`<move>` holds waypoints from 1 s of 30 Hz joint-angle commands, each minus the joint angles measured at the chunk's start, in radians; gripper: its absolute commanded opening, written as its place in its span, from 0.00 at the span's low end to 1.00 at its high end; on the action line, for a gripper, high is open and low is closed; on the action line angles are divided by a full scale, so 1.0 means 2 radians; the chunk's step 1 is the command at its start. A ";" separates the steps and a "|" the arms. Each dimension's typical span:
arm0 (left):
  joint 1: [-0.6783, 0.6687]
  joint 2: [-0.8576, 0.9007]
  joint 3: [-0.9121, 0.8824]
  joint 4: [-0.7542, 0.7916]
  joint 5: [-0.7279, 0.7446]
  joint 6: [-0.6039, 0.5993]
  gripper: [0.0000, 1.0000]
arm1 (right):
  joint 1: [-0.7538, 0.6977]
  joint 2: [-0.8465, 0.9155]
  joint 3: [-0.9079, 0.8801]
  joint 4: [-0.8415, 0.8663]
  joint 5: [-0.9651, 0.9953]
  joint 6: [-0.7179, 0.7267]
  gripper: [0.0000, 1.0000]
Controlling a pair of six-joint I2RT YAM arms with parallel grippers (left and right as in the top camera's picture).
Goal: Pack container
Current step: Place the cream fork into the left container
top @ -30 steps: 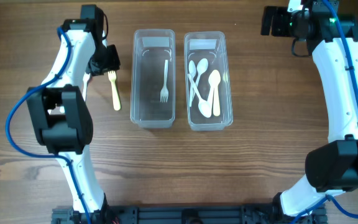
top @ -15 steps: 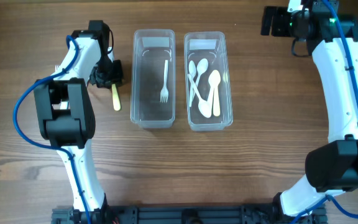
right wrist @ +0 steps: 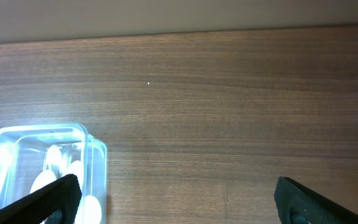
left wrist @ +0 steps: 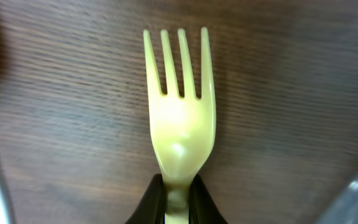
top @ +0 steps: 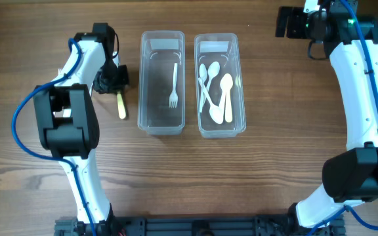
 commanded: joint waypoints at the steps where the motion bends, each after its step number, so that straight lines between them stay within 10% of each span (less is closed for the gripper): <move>1: -0.002 -0.085 0.060 -0.015 0.008 -0.005 0.04 | 0.002 -0.008 0.007 0.002 0.005 -0.005 1.00; 9: -0.053 -0.187 0.092 -0.017 0.010 -0.035 0.04 | 0.002 -0.008 0.007 0.002 0.005 -0.005 1.00; 24: -0.145 -0.088 0.075 -0.040 0.028 -0.046 0.07 | 0.002 -0.008 0.007 0.002 0.005 -0.004 1.00; 30: -0.143 -0.086 0.075 -0.037 0.028 -0.038 0.38 | 0.002 -0.008 0.007 0.002 0.005 -0.005 1.00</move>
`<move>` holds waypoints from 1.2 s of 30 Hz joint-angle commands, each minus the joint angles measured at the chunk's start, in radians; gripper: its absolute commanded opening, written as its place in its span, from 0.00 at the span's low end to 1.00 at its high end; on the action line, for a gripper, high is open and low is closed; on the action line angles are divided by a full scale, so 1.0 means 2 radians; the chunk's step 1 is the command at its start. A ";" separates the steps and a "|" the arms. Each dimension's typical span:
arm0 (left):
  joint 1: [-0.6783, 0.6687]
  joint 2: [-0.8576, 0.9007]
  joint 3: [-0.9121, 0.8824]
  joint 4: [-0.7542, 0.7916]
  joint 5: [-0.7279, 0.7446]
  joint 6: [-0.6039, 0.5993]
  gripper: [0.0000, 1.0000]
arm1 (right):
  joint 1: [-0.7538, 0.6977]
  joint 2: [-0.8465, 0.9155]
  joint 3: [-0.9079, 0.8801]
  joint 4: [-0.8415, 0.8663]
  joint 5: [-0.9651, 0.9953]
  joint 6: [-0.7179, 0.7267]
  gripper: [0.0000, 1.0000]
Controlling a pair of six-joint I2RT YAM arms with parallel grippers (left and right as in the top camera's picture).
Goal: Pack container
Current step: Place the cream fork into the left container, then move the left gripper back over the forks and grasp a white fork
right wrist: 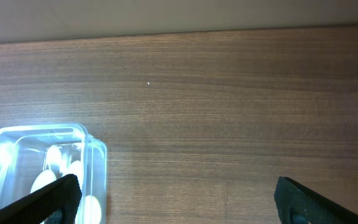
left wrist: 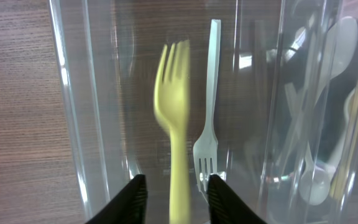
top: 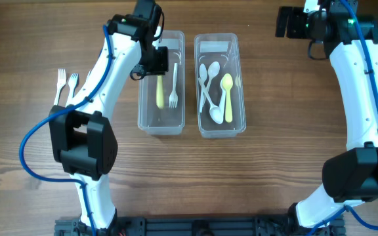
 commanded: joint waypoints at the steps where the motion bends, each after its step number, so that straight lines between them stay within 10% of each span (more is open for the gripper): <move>1: -0.001 -0.011 0.001 -0.001 0.006 0.002 0.38 | 0.002 -0.008 0.007 0.002 0.005 -0.005 1.00; 12: 0.058 -0.100 0.015 -0.089 -0.159 0.043 0.22 | 0.002 -0.008 0.007 0.002 0.005 -0.005 1.00; 36: 0.242 -0.070 -0.130 0.053 -0.001 0.226 0.23 | 0.002 -0.008 0.007 0.002 0.005 -0.005 1.00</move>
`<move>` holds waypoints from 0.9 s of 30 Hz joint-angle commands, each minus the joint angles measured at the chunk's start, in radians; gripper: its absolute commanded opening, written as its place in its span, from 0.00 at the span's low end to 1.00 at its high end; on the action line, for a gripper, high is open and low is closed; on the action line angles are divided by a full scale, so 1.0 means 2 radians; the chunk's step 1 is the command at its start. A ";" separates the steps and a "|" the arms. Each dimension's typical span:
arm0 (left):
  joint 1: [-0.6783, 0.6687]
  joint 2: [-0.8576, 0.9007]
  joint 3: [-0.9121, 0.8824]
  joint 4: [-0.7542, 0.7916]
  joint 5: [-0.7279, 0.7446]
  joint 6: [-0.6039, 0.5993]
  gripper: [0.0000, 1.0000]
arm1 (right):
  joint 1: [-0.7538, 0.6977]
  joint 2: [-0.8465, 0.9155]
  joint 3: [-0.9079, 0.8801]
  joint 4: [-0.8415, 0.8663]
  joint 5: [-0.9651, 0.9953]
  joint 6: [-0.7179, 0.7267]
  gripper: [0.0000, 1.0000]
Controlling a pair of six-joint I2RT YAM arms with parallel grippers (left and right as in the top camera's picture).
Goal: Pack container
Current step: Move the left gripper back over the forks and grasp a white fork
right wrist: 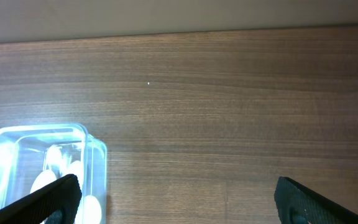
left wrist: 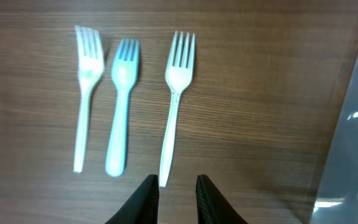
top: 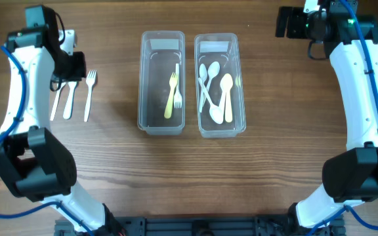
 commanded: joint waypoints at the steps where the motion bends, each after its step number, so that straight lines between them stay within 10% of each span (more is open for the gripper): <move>1: 0.002 0.022 -0.036 0.033 0.032 0.036 0.23 | 0.002 -0.008 0.007 0.002 0.005 -0.005 1.00; 27: 0.005 0.131 -0.046 0.117 0.028 0.032 0.38 | 0.002 -0.008 0.007 0.002 0.005 -0.005 1.00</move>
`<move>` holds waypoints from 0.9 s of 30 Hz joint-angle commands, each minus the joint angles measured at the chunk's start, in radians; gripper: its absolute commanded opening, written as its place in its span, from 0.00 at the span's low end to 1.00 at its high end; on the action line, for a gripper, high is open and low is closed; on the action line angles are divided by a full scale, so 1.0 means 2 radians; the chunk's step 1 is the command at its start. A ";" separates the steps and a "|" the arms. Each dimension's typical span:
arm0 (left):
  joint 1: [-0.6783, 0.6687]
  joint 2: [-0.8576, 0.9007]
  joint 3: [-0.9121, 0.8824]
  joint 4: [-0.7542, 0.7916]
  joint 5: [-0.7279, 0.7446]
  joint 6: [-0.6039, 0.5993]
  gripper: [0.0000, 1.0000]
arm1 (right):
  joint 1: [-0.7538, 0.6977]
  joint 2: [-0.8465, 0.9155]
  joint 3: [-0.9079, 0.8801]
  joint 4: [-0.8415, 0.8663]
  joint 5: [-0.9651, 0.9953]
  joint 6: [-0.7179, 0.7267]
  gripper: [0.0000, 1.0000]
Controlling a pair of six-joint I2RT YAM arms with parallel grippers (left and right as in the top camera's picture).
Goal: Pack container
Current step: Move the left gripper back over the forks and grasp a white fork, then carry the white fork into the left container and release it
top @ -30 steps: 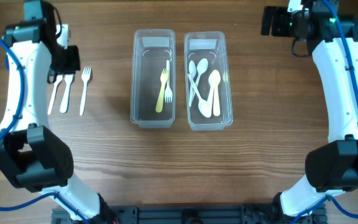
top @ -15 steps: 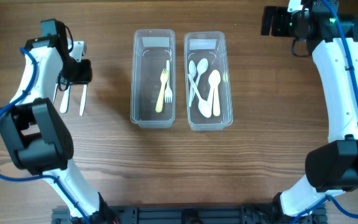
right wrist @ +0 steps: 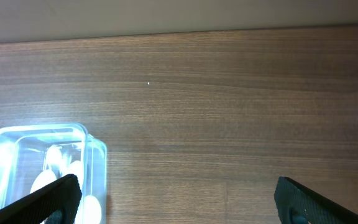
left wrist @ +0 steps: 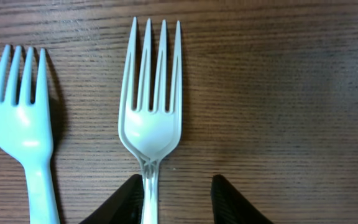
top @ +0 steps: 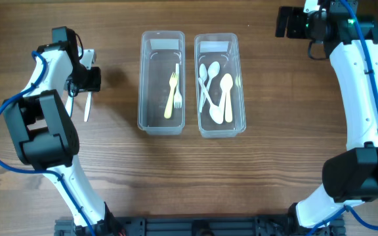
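My left gripper (left wrist: 178, 202) is open low over the table, left of the containers. A white fork (left wrist: 149, 124) lies with its handle between the fingers, right against the left finger (left wrist: 129, 200). A pale blue fork (left wrist: 25, 134) lies beside it on the left. From overhead the left gripper (top: 84, 78) covers the fork heads, and the white fork's handle (top: 86, 110) sticks out below it. The left clear container (top: 144, 85) holds a yellow fork (top: 168, 106) and a white fork (top: 177, 84). My right gripper (right wrist: 179, 199) is open with nothing in it.
The right clear container (top: 199, 85) holds several spoons (top: 216, 92), most white, one yellowish. Its corner (right wrist: 92, 155) shows in the right wrist view. The right gripper (top: 291, 23) hangs at the table's far right, away from both containers.
My left gripper has come down from above three forks on the table to close over the rightmost white one, its open fingers now either side of that handle. The right arm has not moved.
First my left gripper was shut on a yellow fork on the table left of the containers. Then it was open over the left container with the yellow fork in there. Afterwards it was back at the left above three forks, and now low on the white one.
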 commanded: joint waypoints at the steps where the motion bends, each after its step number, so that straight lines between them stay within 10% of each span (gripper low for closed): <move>1: 0.006 0.004 -0.002 0.004 0.004 -0.003 0.38 | 0.002 -0.008 0.007 0.002 0.005 -0.005 1.00; 22: 0.024 0.026 -0.004 0.006 0.014 -0.003 0.34 | 0.002 -0.008 0.007 0.002 0.005 -0.005 1.00; 27: 0.018 0.026 -0.004 0.004 0.040 -0.003 0.07 | 0.002 -0.008 0.007 0.002 0.005 -0.005 1.00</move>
